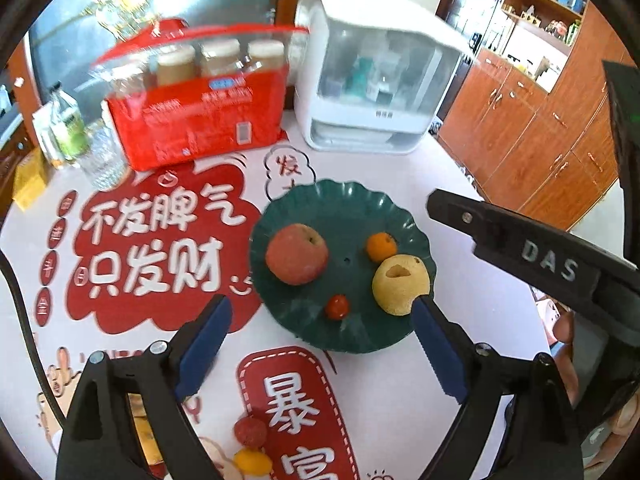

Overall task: Organize fruits
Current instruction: 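Withdraw both tools back toward the remaining fruits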

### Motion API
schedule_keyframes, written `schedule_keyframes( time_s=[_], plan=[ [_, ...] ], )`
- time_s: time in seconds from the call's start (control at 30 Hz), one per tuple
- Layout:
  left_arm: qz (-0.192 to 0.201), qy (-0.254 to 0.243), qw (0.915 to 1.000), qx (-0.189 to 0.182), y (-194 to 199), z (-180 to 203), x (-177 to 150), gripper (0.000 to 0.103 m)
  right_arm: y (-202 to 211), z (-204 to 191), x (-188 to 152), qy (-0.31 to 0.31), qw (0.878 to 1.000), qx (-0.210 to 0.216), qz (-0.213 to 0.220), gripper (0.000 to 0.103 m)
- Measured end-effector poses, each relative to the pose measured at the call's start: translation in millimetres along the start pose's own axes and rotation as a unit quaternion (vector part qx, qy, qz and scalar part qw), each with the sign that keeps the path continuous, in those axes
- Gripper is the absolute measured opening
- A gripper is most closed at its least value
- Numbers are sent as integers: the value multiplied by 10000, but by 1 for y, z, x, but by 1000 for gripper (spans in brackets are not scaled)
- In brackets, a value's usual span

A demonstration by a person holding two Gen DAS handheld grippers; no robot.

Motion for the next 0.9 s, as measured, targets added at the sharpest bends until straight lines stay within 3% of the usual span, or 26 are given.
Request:
schedule_keyframes(
  time_s=[0.53, 0.9],
  plan=[
    [864, 83, 9957, 335, 116, -49, -12, 94, 112, -59, -15, 277, 9941, 437, 954, 54],
    [1155, 246, 9902, 740, 169, -115, -48, 94, 131, -117, -62, 849, 9886, 741, 1000, 56]
  ],
)
Point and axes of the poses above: each gripper's, at about its wrist camera, not at the fingertips, and y roughly against the way its jaws point, z to its right, x to its top, the point moved 10 cm from there along -y, roughly the way its jaws point, and after that the axes turned 10 degrees about y, right-handed, at the moved point
